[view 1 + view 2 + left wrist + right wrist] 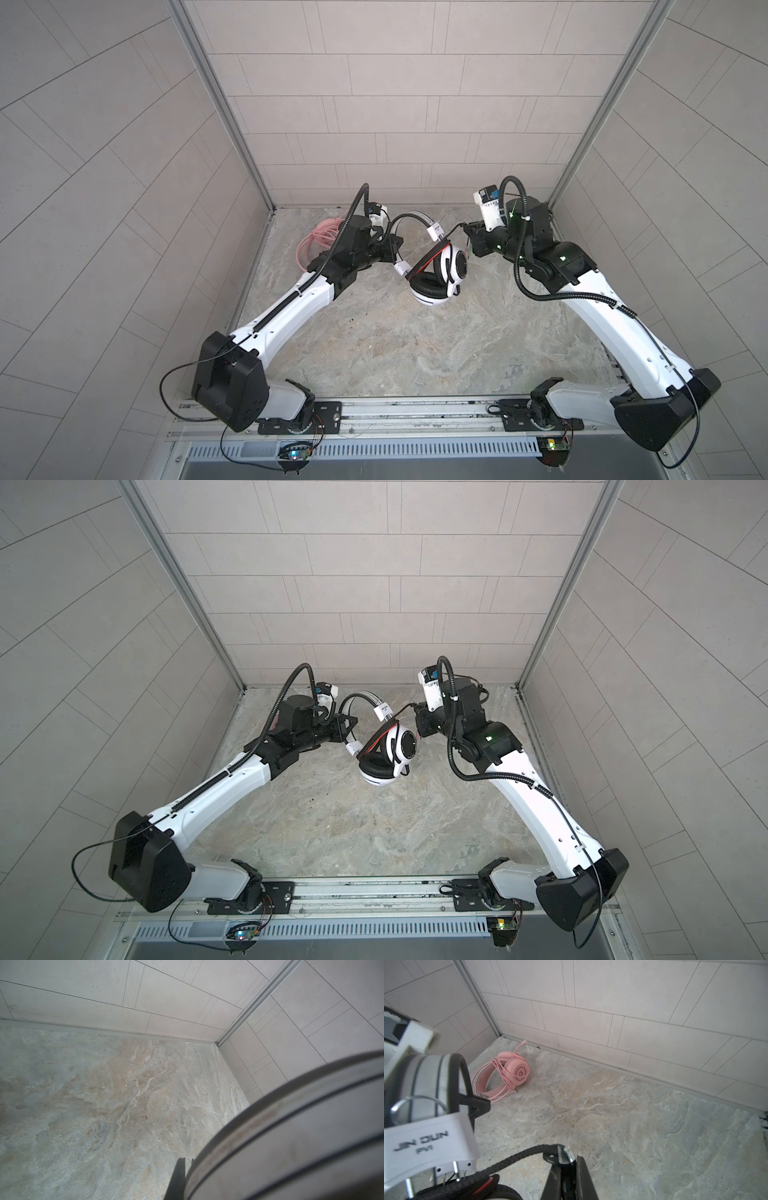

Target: Wrap the headphones

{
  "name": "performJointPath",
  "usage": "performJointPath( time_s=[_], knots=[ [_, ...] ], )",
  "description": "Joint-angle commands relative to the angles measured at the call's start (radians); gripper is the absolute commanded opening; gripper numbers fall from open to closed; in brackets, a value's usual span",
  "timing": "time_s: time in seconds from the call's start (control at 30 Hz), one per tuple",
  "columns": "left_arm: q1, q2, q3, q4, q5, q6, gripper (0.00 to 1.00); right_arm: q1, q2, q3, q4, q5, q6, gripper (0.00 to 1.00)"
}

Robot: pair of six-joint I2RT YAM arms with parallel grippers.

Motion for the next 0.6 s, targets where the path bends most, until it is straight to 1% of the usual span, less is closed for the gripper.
performJointPath(
  time_s=[0.0,0.13,0.27,0.37,0.43,0.5,0.57],
  knots=[
    [0.004,-0.02,0.018,0.148,0.108,-0.081,0.0,-0.019,-0.007,-0.059,0.077,-0.067,0.032,0.02],
    [0.004,0.014,0.034,0.17,0.119,-0.095,0.0,-0.023,-0.023,-0.119,0.12,-0.154,0.069,0.04],
    [0.005,0.062,0.048,0.186,0.115,-0.11,0.0,-0.023,-0.051,-0.174,0.163,-0.182,0.112,0.08],
    [0.004,0.101,0.063,0.181,0.094,-0.121,0.0,-0.034,-0.059,-0.202,0.159,-0.157,0.118,0.13],
    [0.004,0.123,0.07,0.17,0.066,-0.127,0.0,-0.048,-0.078,-0.232,0.161,-0.107,0.136,0.17],
    [0.004,0.141,0.073,0.153,0.04,-0.126,0.0,-0.059,-0.098,-0.262,0.158,-0.054,0.149,0.23],
    [0.004,0.164,0.075,0.143,0.026,-0.122,0.0,-0.081,-0.11,-0.285,0.154,-0.039,0.163,0.28]
  ],
)
